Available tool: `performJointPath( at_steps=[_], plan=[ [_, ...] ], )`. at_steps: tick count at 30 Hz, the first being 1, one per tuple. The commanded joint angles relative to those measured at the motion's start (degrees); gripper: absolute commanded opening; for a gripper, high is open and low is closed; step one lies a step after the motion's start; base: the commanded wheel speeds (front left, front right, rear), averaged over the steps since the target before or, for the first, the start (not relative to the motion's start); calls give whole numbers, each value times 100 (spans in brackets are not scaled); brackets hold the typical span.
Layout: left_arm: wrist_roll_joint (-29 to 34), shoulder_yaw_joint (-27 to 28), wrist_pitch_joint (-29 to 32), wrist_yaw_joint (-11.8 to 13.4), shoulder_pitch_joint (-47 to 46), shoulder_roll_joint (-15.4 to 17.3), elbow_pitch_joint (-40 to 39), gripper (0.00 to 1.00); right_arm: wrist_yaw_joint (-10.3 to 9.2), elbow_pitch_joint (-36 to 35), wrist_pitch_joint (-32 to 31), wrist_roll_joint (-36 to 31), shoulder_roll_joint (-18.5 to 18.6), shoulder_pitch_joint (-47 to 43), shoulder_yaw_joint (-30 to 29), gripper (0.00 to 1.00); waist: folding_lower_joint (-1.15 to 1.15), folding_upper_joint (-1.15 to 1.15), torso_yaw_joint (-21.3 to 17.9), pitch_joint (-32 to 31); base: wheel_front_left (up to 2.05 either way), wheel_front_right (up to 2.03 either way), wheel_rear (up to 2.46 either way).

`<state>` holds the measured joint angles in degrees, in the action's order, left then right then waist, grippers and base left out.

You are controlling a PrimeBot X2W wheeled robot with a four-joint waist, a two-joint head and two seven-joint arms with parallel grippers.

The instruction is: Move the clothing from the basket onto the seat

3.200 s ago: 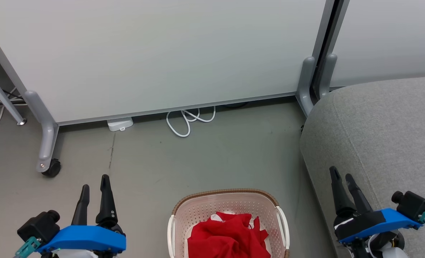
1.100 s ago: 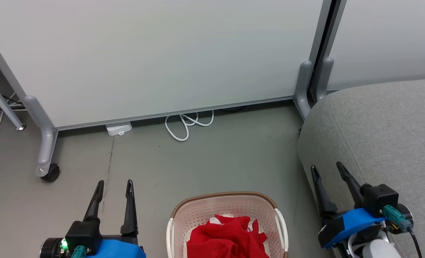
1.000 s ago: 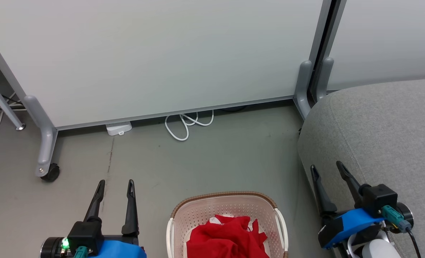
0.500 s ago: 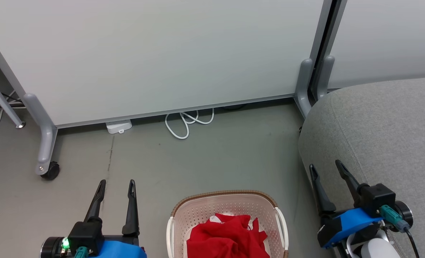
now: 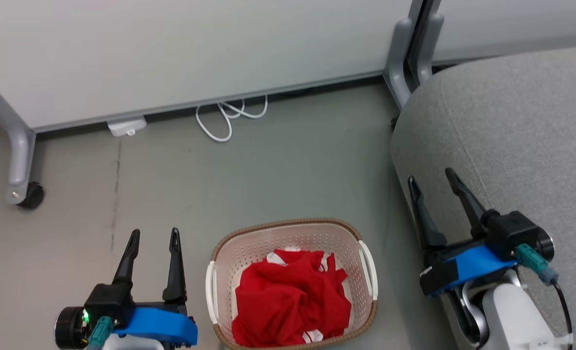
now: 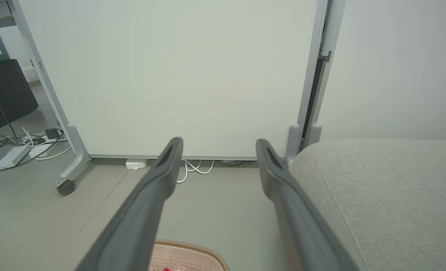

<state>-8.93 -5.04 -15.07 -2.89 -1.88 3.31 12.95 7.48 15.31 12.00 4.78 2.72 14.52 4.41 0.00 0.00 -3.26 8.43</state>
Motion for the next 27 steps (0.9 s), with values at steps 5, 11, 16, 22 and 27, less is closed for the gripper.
performJointPath(
  at_steps=[5, 11, 16, 22, 27],
  plan=[
    [-179, -36, -16, -149, -574, -1, 514, 100, 3, -199, 109, 55, 29, 528, 127, 100, 0, 0, -515, 1108, 0, 0, 0],
    [-96, -320, -14, -318, -1367, 170, 1372, 100, 3, -324, 212, 191, 25, 975, 205, 100, 0, 0, -865, 1874, 0, 0, 0],
    [-40, -667, 4, -419, -1984, 262, 2088, 100, 3, -406, 278, 320, 25, 1161, 268, 100, 0, 0, -1102, 2356, 0, 0, 0],
    [-136, -1150, 178, -464, -2498, 274, 2969, 100, 3, -498, 317, 439, 23, 1291, 343, 100, 0, 0, -1334, 2777, 0, 0, 0],
    [-508, -1700, 463, -467, -2792, 273, 3592, 100, 3, -575, 323, 563, 22, 1367, 430, 100, 0, 0, -1462, 2995, 0, 0, 0]
  ],
)
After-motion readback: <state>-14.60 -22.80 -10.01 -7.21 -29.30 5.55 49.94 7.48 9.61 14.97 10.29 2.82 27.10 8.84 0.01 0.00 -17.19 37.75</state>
